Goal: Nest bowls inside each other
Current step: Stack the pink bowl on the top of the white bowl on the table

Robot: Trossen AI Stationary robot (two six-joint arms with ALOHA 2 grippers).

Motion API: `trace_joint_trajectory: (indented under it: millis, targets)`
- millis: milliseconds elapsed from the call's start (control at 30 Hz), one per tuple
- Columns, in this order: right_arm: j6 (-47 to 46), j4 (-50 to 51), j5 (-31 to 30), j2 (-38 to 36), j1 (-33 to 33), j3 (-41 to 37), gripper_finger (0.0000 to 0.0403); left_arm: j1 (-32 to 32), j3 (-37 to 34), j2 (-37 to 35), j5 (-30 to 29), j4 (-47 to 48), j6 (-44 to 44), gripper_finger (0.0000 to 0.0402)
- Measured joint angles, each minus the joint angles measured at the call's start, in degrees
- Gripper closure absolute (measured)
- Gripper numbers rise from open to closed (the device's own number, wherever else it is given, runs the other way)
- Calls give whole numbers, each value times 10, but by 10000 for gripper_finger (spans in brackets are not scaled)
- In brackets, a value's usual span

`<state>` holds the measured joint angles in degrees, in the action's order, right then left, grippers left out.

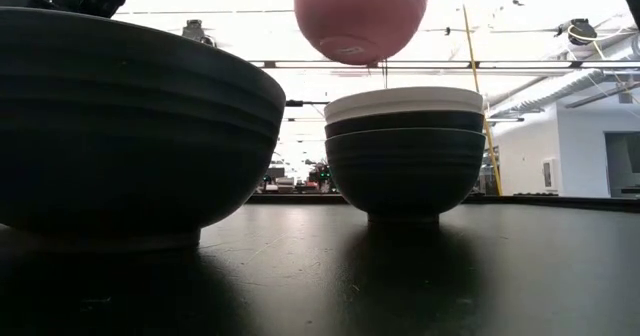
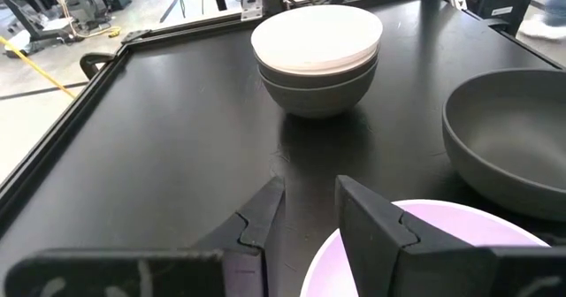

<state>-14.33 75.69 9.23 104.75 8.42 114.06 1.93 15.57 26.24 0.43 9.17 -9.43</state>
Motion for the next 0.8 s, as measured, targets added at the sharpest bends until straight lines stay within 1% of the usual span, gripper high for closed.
trace_joint_trajectory:
  millis: [100,233,333,467,633,800]
  targets:
    - [-15,24,-4,0,-11,0,403,0,0,0,2,0,1,295]
    - [-36,37,-50,0,-26,0,403,0,0,0,10,0,1,295]
    - [-45,36,-52,0,-35,-9,403,0,0,0,11,0,1,295]
    - [-50,33,-51,1,-41,-48,403,0,0,0,11,0,1,295]
    - [-52,-9,-49,1,-40,-108,403,0,0,0,11,0,2,295]
    - [-46,-19,-46,1,-36,-137,403,0,0,0,11,0,3,295]
